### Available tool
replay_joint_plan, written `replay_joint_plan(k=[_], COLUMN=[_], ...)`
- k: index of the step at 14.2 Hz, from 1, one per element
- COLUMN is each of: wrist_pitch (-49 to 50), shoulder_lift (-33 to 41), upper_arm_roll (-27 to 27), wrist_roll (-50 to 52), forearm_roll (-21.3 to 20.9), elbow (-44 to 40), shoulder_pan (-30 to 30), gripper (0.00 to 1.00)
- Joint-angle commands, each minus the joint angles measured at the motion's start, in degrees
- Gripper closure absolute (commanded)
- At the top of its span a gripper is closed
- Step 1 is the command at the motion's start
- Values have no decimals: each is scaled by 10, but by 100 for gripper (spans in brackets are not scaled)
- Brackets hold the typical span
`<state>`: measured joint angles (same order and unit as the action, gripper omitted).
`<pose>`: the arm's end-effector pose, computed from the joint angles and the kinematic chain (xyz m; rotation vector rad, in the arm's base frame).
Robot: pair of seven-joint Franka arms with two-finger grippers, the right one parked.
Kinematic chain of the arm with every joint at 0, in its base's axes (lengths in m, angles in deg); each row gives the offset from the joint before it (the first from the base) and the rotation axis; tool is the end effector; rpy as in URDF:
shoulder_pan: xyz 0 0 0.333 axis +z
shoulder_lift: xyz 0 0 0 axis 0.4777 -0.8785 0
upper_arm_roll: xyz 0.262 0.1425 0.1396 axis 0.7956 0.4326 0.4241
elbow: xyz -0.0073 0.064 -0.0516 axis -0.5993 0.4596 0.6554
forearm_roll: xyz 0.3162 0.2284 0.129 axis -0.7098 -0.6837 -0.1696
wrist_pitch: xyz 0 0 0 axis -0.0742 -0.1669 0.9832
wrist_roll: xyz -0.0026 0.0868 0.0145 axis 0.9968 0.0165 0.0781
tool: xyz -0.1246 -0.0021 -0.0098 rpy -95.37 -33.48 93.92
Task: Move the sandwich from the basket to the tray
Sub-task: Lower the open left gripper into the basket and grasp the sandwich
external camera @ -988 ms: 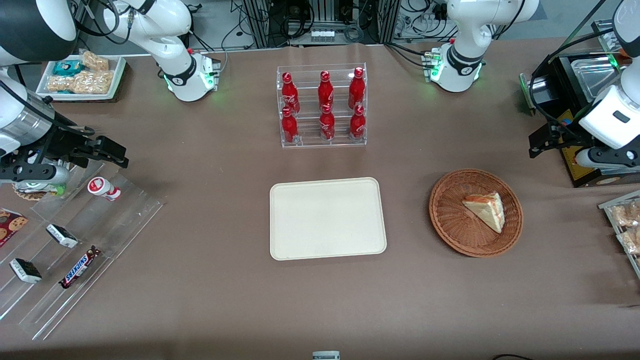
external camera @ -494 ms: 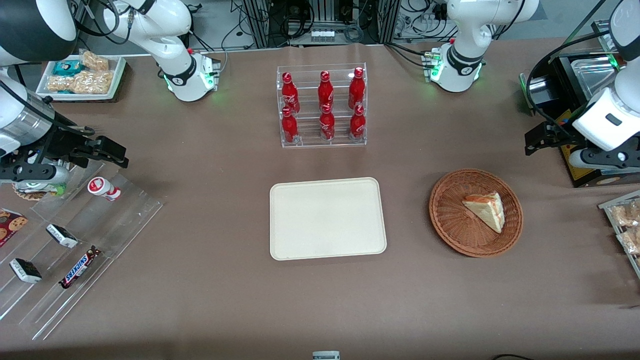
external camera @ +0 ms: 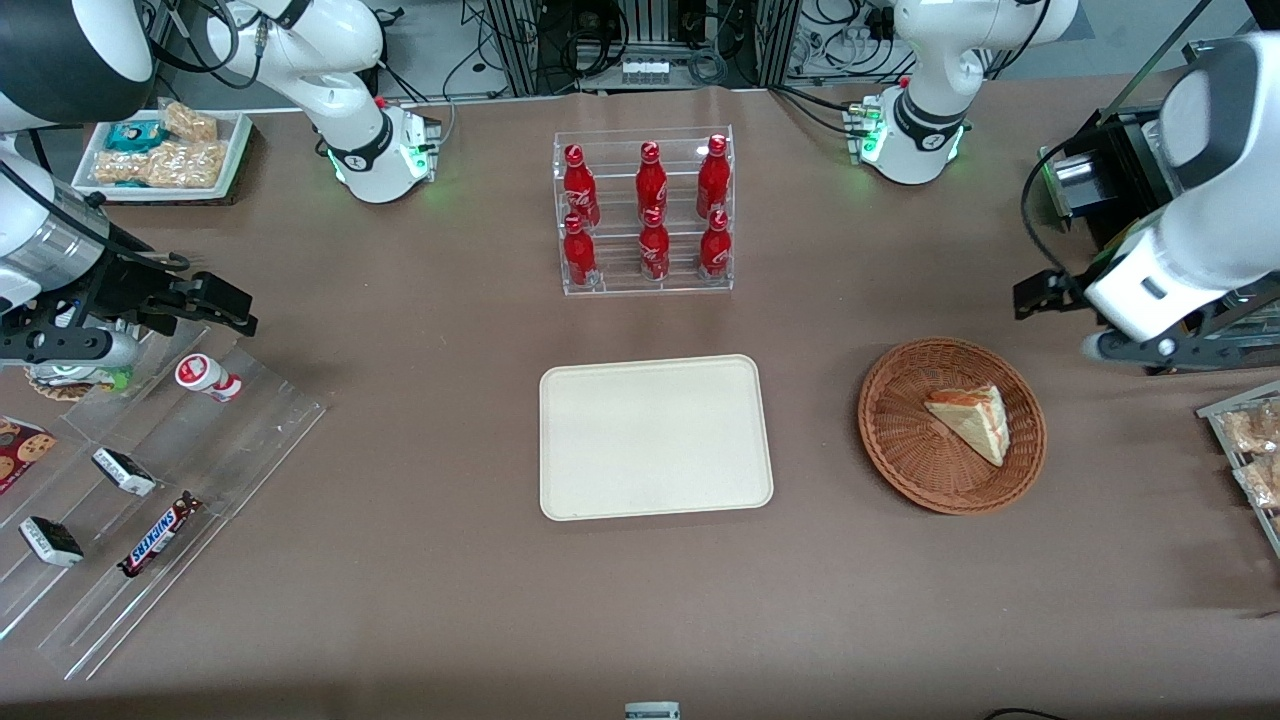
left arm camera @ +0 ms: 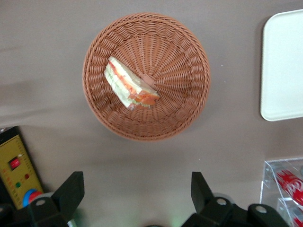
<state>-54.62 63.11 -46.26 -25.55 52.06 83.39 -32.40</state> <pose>0.5689 -0.0371 0.4882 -3.1226 0.1442 0.2407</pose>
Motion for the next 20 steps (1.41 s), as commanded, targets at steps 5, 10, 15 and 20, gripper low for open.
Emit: replay_joint_plan(k=[5, 10, 15, 20], wrist_pitch=[-281, -409, -493, -505], shoulder_lift=[-1, -47, -94, -128], upper_arm_roll=[1, 2, 22, 22], wrist_roll=[101, 391, 570, 646], forearm_roll=[-6, -26, -25, -25], elbow=[219, 251, 252, 253], shoulder_pan=[9, 9, 14, 12], gripper=[0, 0, 0, 49])
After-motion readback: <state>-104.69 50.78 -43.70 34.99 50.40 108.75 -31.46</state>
